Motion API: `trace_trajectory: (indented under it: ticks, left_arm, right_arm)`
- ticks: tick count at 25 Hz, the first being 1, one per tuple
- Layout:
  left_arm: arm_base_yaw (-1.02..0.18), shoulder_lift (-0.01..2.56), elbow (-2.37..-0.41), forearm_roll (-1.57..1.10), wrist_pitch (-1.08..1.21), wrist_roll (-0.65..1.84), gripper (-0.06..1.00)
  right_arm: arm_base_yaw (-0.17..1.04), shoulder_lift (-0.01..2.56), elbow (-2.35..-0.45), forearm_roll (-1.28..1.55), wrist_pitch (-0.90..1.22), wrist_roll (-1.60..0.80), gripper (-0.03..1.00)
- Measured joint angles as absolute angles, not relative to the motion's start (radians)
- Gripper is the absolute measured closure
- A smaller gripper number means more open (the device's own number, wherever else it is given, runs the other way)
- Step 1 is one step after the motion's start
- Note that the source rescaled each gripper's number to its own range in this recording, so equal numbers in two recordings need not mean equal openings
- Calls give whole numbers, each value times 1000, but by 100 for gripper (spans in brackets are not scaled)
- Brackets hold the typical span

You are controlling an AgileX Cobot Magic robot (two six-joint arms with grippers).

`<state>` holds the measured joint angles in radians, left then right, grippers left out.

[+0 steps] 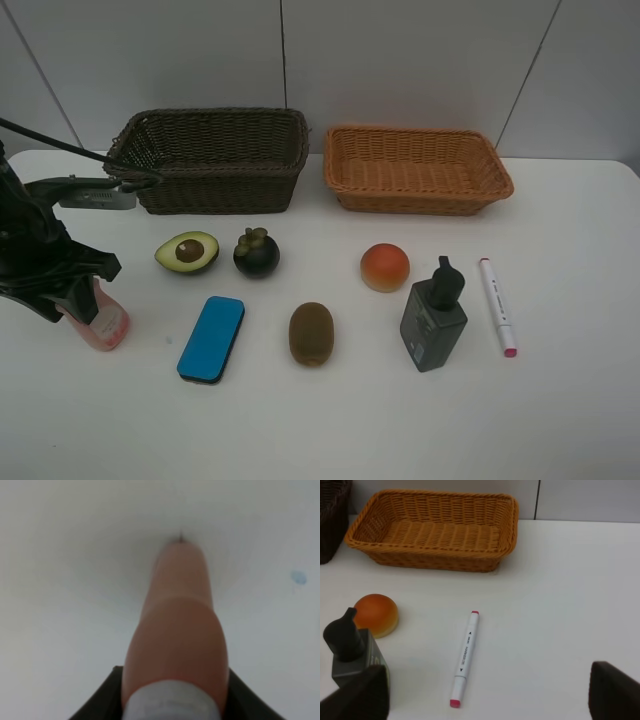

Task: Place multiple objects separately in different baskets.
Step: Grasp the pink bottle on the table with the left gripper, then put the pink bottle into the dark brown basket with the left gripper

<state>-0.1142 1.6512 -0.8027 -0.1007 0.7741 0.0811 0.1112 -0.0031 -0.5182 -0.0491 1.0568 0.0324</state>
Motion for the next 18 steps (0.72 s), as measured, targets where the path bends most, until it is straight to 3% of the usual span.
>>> trace_trajectory:
  ticks: [7,12,18]
  left_arm:
    - [-114,1652,-898,-101,868,75,94]
    - [-114,1654,-1178,-101,989,70,94]
    - [-114,1758,-1548,-101,953,69,94]
  right_arm:
    - [111,-3,-518,-49,1057,32,-3]
    - [111,-3,-518,-49,1057,32,-3]
    - [111,-3,-518,-49,1057,32,-3]
